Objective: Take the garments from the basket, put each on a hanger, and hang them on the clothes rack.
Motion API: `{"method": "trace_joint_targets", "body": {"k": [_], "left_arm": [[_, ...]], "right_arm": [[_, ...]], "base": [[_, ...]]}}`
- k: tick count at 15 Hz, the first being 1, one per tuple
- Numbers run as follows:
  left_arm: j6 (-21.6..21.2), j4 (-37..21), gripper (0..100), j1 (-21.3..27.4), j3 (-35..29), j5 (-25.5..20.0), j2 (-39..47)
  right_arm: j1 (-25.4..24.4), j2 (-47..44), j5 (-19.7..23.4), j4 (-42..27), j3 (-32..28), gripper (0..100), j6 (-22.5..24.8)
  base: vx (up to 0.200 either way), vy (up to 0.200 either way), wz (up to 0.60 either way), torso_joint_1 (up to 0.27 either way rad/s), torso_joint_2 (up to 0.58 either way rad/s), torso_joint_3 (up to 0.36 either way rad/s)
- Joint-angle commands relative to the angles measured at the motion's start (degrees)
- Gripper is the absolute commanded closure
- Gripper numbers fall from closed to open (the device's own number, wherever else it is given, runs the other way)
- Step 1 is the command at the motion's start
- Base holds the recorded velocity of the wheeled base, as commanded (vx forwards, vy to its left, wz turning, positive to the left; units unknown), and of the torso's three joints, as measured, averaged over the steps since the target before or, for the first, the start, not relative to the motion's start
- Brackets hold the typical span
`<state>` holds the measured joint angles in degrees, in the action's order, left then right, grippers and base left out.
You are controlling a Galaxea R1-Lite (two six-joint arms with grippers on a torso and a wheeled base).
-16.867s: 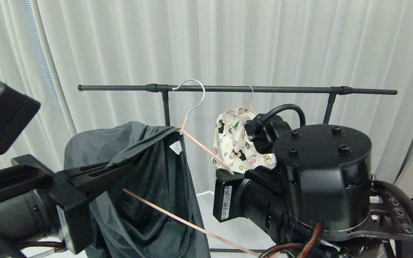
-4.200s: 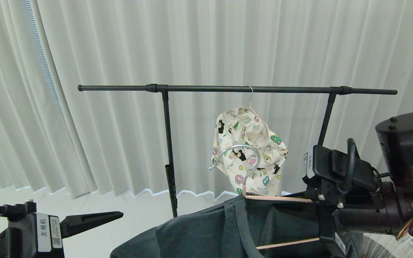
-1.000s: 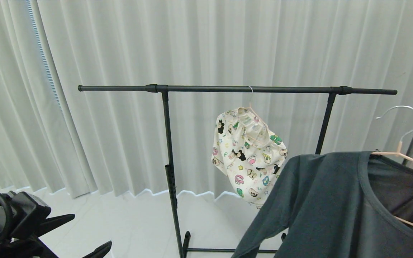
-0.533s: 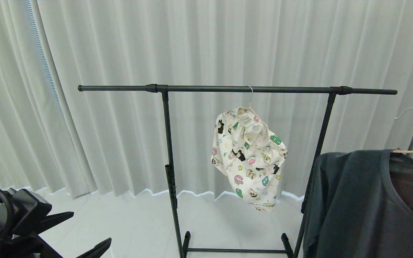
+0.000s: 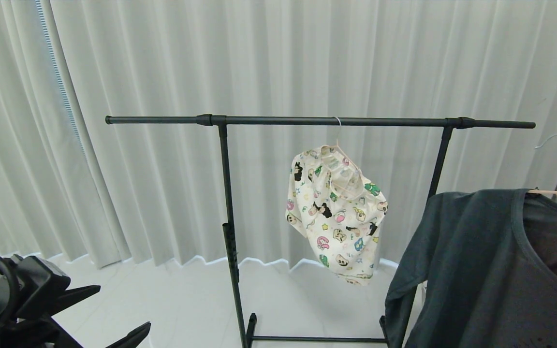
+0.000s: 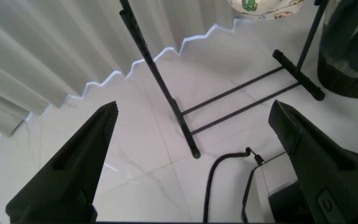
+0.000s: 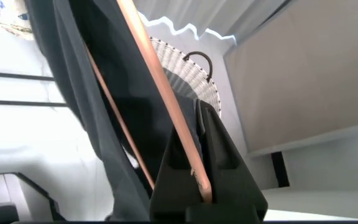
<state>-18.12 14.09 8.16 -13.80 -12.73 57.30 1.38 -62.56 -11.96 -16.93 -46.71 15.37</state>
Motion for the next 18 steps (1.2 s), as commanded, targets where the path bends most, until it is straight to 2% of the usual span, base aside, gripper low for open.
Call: {"method": "trace_joint_targets", "body": {"k": [1, 8, 16, 18], "left_arm": [[0.0, 0.0, 0, 0.1, 0.0, 0.1, -0.1], [0.0, 0.1, 0, 0.8, 0.0, 0.0, -0.9], [0.0, 0.1, 0, 0.9, -0.3, 0.1, -1.1], [-0.1, 0.0, 0, 0.9, -2.5, 0.2, -0.9]], "right_arm": [[0.0, -0.4, 0.0, 0.1, 0.0, 100, 0.0], [-0.1, 0.0, 0.0, 0.1, 0.3, 100, 0.0], [-0.4, 0.0, 0.1, 0.1, 0.3, 100, 0.0], [-1.7, 0.8, 0.0, 0.5, 0.0, 100, 0.0]], "base": [[0.2, 0.0, 0.0, -0.012, 0.0, 0.007], [0.0, -0.2, 0.0, 0.007, 0.0, 0.0], [0.0, 0.0, 0.0, 0.0, 0.0, 0.0], [0.0, 0.0, 0.0, 0.0, 0.0, 0.0]]}}
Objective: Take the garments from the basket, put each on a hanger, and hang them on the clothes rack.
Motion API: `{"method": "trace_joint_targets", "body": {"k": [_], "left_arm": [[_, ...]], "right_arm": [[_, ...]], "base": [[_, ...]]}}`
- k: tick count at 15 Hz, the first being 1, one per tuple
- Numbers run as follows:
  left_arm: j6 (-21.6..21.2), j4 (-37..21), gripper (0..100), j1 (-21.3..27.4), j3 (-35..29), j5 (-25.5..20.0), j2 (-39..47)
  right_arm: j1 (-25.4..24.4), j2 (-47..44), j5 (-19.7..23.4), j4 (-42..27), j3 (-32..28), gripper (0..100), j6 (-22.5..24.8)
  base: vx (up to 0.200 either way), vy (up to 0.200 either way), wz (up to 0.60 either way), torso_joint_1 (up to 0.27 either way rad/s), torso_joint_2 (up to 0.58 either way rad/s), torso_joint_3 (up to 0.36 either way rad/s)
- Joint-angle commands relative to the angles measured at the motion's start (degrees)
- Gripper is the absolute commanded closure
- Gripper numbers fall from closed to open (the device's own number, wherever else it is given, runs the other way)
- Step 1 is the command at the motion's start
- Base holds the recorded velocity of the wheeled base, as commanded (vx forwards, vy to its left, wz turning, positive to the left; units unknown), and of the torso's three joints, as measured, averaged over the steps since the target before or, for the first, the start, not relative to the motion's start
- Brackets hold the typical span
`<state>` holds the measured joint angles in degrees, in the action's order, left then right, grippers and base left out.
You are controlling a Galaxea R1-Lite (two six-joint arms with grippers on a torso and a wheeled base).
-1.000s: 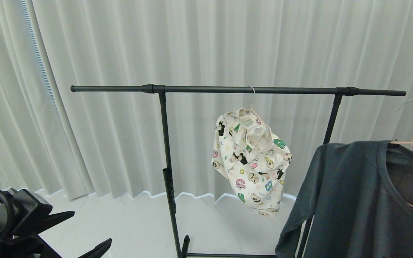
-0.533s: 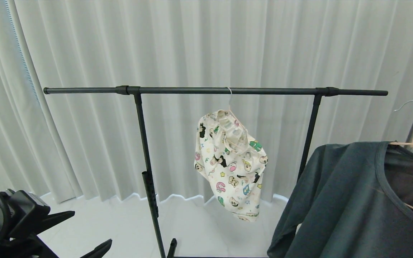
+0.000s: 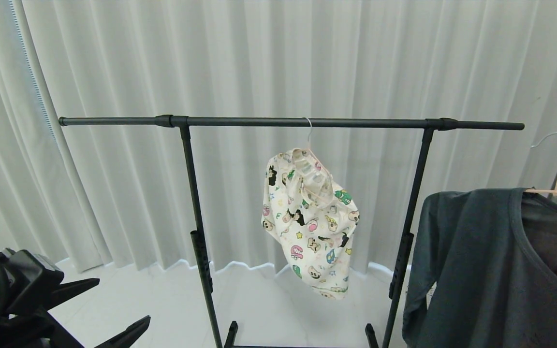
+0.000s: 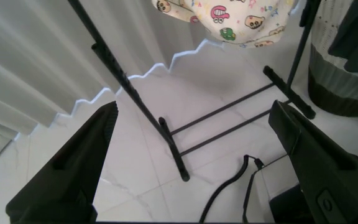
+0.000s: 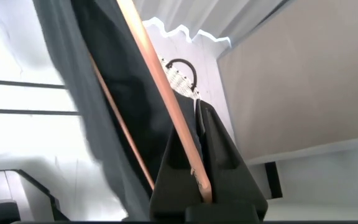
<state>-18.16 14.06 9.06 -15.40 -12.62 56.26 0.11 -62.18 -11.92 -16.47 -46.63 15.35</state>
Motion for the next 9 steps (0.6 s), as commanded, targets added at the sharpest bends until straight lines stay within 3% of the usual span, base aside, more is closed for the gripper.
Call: {"method": "trace_joint_targets", "body": {"k": [1, 4, 9], "left_arm": [[0.1, 0.0, 0, -0.1, -2.2, 0.0, 0.7], [0.1, 0.0, 0, -0.1, -2.4, 0.0, 1.0], [0.1, 0.1, 0, 0.0, -2.3, 0.0, 0.2]], "right_arm": [[-1.0, 0.8, 0.0, 0.0, -0.1, 100, 0.0], [-1.2, 1.5, 0.0, -0.1, 0.1, 100, 0.0], [-2.1, 1.5, 0.1, -0.1, 0.1, 100, 0.0]], "base": [[0.0, 0.0, 0.0, 0.0, 0.0, 0.0], [0.0, 0.0, 0.0, 0.0, 0.0, 0.0], [0.2, 0.0, 0.0, -0.001, 0.0, 0.004]]}}
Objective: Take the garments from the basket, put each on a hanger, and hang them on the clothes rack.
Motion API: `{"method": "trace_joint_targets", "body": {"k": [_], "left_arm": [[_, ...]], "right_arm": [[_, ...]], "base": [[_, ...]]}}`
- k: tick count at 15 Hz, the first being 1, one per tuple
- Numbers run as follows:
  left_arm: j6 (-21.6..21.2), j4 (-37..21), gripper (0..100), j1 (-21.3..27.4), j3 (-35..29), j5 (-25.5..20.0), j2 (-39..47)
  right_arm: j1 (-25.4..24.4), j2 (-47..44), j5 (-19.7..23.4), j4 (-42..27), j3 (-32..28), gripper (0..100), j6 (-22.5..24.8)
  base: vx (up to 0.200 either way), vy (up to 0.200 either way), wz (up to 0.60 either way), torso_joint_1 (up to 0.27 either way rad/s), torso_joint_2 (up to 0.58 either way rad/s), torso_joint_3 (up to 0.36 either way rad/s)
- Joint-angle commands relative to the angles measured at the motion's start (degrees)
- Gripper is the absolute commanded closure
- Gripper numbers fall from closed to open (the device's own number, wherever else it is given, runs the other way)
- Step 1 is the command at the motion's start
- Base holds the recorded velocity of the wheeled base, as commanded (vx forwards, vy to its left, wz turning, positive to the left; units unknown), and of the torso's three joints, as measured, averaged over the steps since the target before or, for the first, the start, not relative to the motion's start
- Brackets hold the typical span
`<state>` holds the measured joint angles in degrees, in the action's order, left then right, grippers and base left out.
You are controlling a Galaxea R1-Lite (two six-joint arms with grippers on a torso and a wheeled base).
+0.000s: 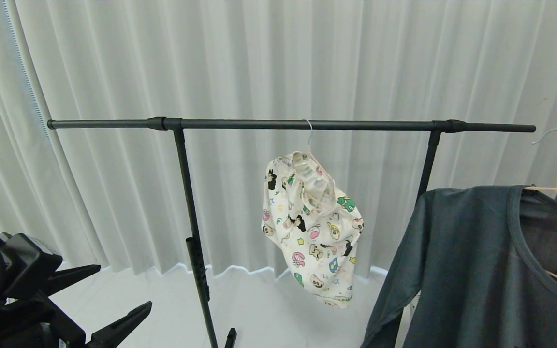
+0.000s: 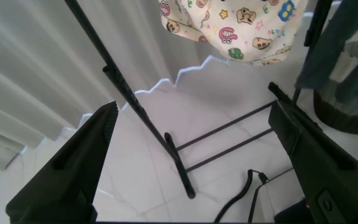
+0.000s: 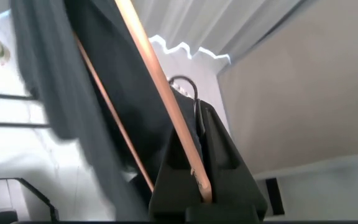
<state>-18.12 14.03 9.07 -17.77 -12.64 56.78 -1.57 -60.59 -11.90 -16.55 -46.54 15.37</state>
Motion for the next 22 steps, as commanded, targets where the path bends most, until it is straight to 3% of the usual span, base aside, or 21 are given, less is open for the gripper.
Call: {"method": "trace_joint_targets", "body": {"k": [1, 6, 10, 16, 22], "left_arm": [[0.0, 0.0, 0, 0.0, 0.2, 0.0, -0.5], [0.0, 0.0, 0, 0.0, 0.3, -0.1, -0.5], [0.0, 0.0, 0, 0.1, 0.4, -0.2, -0.5], [0.0, 0.0, 0, 2.4, 1.5, -0.2, -0.8], [-0.1, 0.0, 0, 7.0, 1.8, 0.0, -1.6]], "right_arm": [[-1.1, -0.2, 0.1, 0.1, 0.0, 100, 0.0], [-4.0, -0.4, 0.1, 0.1, 0.1, 100, -0.9], [-10.6, -2.0, 0.0, 1.3, -0.1, 100, -5.4], [-11.4, -4.5, 0.0, 3.7, -1.0, 100, -5.7], [-11.4, -13.2, -0.1, 5.8, -6.3, 100, -6.1]], "base": [[0.2, 0.0, 0.0, 0.007, 0.0, -0.007], [0.2, 0.0, 0.0, 0.003, 0.0, 0.004], [0.2, 0.0, 0.0, 0.002, 0.0, 0.005], [0.2, 0.0, 0.0, 0.004, 0.0, 0.001], [0.0, 0.0, 0.0, 0.0, 0.0, 0.0]]}}
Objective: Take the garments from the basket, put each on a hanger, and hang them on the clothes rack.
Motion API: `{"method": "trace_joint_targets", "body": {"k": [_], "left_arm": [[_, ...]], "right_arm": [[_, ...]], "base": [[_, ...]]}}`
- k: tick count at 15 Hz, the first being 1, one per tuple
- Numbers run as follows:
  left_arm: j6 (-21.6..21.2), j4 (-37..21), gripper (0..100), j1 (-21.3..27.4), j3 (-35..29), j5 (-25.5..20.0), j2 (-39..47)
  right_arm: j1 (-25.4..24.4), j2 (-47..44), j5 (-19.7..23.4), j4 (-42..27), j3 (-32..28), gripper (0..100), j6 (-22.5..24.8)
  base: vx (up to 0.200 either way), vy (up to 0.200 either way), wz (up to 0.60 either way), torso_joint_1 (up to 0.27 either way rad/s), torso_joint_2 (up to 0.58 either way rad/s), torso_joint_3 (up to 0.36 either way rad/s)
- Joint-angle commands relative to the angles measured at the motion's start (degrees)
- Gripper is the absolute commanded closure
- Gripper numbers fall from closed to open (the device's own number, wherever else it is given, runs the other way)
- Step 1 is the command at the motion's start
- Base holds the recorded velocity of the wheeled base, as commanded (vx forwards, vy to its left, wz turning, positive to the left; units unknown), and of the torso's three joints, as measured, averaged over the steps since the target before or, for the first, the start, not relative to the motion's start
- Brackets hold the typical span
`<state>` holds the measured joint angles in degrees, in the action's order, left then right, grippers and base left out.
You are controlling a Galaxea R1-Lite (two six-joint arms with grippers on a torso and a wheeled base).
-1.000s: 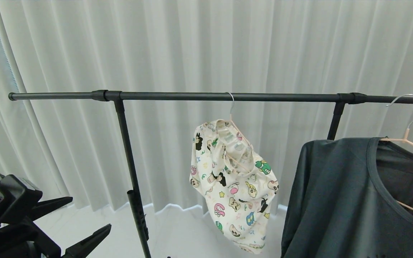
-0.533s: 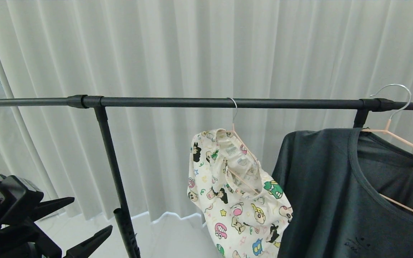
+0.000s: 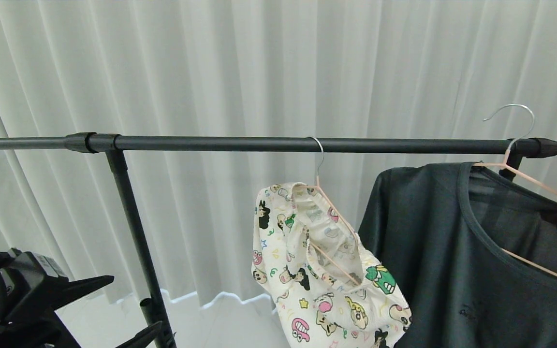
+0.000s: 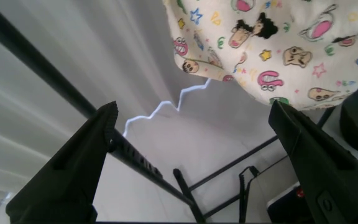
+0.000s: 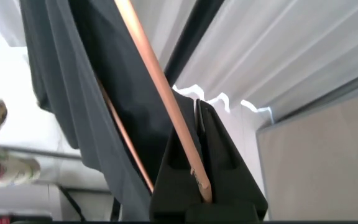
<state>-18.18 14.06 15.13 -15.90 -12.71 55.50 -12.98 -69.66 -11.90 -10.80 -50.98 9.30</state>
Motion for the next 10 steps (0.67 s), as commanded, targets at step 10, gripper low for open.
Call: {"method": "trace_joint_targets", "body": {"k": [10], "left_arm": [[0.0, 0.0, 0, 1.7, -0.3, 1.6, -1.7]], "right_arm": [[-0.2, -18.5, -0.2, 0.2, -8.9, 100, 0.1]], "base": [[0.0, 0.0, 0.0, 0.0, 0.0, 0.0]]}}
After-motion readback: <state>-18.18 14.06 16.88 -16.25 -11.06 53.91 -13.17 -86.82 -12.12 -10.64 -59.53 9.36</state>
